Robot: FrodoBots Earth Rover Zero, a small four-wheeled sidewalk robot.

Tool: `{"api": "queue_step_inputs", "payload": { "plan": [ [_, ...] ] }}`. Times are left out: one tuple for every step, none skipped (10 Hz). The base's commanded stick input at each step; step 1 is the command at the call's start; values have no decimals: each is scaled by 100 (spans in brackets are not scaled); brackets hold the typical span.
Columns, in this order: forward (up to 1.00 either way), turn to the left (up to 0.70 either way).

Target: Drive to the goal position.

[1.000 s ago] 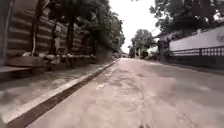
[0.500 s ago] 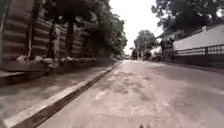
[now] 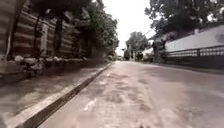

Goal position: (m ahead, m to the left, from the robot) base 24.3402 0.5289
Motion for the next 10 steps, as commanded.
{"api": "queue_step_inputs", "payload": {
  "plan": [
    [70, 0],
    [70, 0],
    [70, -2],
    [70, -8],
    [70, 0],
    [70, 0],
    [70, 0],
    [70, 0],
    [70, 0],
    [70, 0]
  ]
}}
